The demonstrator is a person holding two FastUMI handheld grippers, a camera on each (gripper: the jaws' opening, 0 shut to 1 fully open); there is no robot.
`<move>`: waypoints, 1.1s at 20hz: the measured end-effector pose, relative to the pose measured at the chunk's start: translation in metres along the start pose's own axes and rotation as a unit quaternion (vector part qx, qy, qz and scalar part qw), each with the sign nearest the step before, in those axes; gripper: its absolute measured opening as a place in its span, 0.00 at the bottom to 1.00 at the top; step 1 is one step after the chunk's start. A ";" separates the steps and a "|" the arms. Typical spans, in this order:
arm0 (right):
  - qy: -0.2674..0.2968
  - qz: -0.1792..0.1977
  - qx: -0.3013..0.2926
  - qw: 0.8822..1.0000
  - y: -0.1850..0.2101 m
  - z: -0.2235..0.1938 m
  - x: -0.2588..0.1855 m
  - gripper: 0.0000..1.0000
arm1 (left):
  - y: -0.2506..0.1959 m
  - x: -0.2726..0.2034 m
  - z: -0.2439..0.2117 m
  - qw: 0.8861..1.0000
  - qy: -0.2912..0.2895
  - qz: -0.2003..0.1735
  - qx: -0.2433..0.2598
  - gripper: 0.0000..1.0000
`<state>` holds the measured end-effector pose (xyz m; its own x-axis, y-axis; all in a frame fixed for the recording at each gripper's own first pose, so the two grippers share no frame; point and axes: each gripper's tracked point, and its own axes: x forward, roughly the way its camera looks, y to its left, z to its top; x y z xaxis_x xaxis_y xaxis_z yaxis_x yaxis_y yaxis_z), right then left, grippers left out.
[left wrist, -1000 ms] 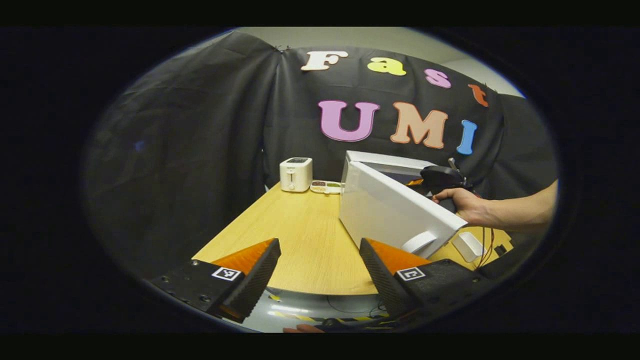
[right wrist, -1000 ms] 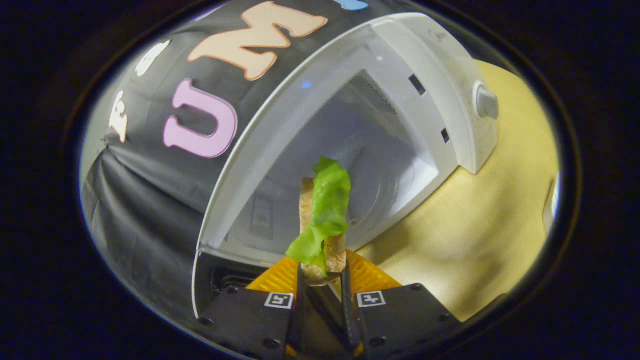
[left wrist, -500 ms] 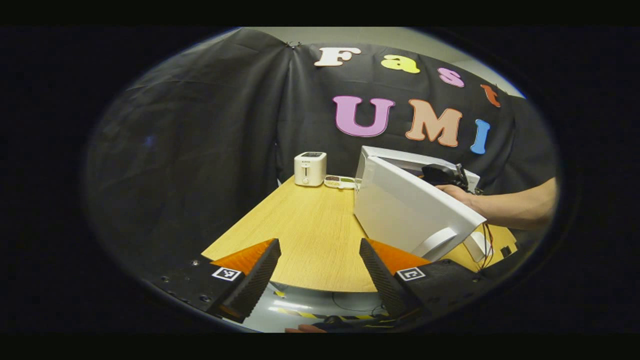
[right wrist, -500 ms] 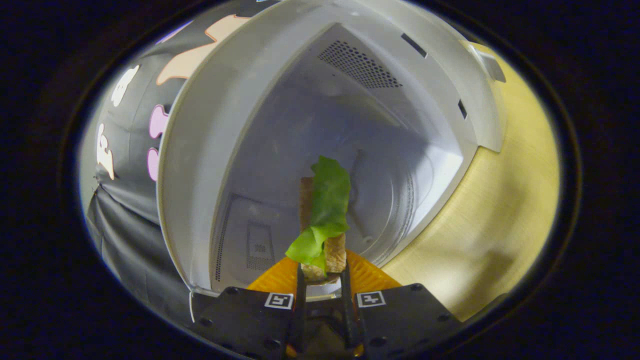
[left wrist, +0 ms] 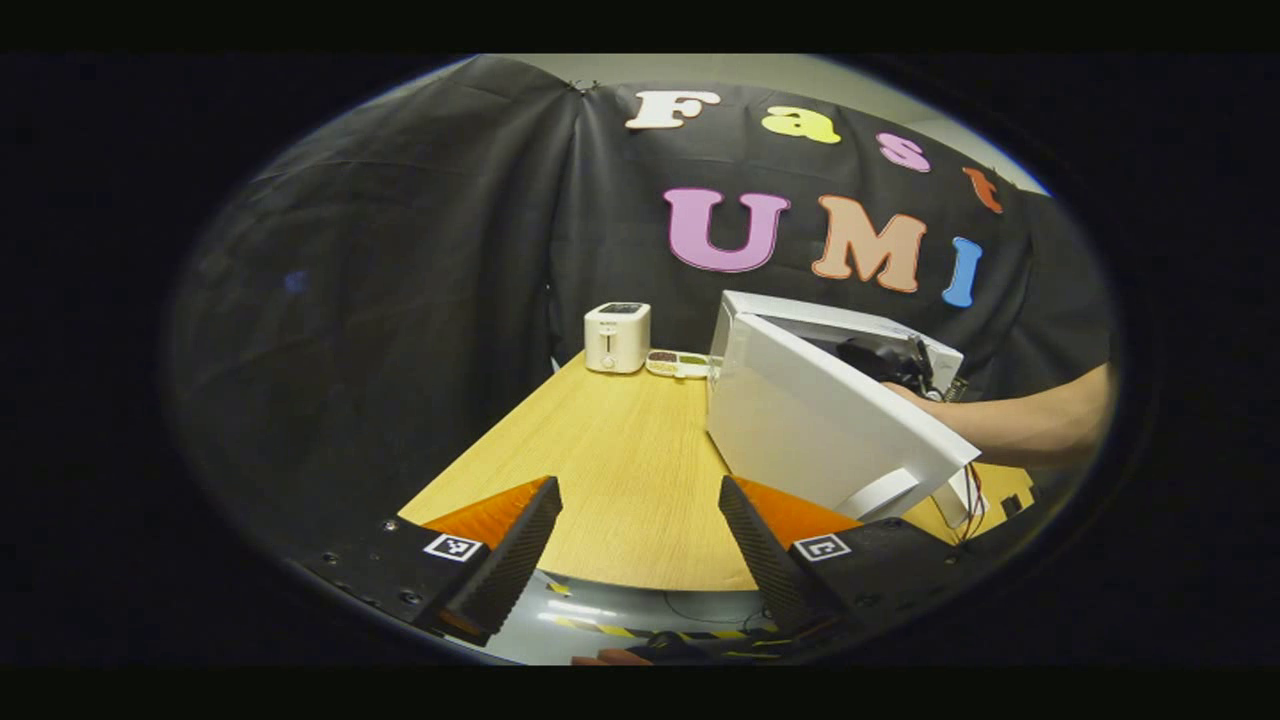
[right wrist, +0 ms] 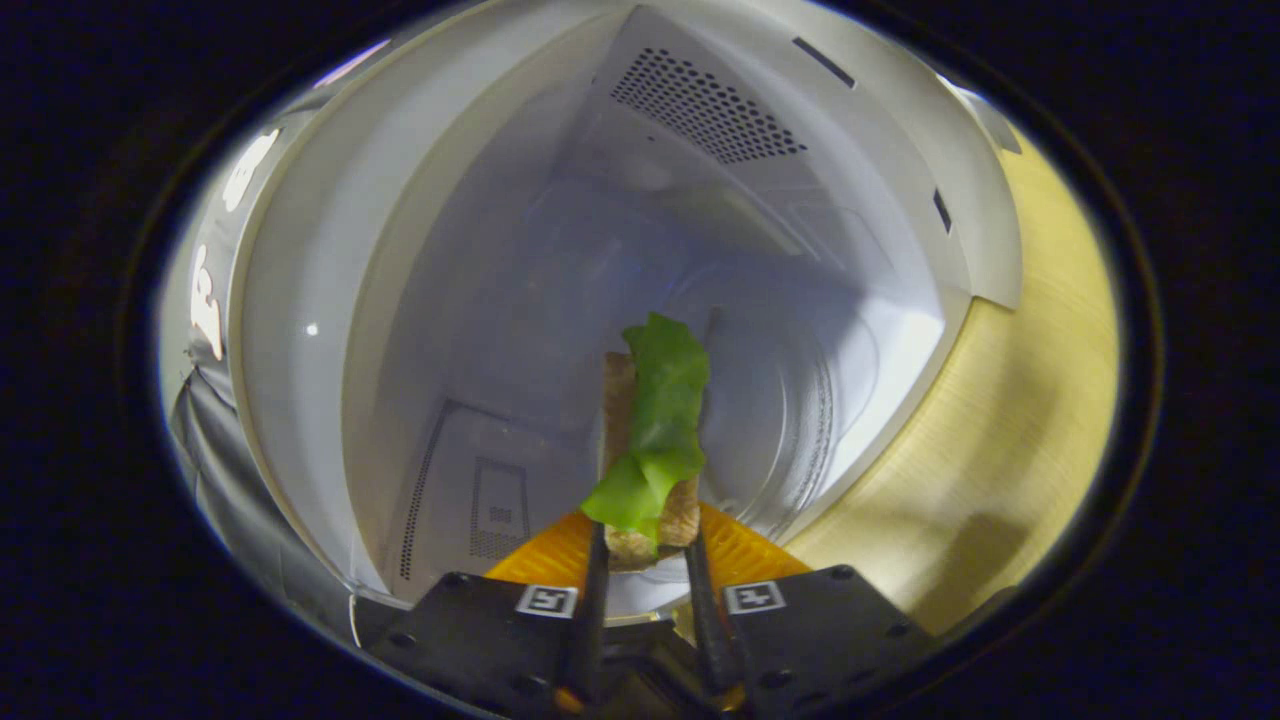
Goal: Open the microwave oven with the left hand, put the food in, and close the microwave oven.
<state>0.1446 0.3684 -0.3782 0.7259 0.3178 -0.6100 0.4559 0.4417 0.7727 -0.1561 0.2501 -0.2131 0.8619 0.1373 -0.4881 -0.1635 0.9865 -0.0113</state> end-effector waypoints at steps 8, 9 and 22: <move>0.002 -0.041 -0.050 0.998 -0.012 0.004 -0.010 0.92 | -0.008 0.001 0.003 1.000 -0.006 -0.010 0.005 0.97; -0.003 -0.044 -0.065 0.997 -0.013 0.007 -0.011 0.97 | -0.008 0.003 0.003 1.000 -0.007 -0.010 0.006 0.97; -0.045 -0.051 -0.196 0.978 -0.026 0.039 -0.053 0.99 | -0.014 -0.012 0.005 0.999 -0.021 -0.020 0.017 0.95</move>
<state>0.1147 0.3074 -0.3588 0.7376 0.1879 -0.6486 0.3087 0.7604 0.5714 -0.1615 0.2350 -0.2026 0.8872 0.1001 -0.4504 -0.1127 0.9936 -0.0011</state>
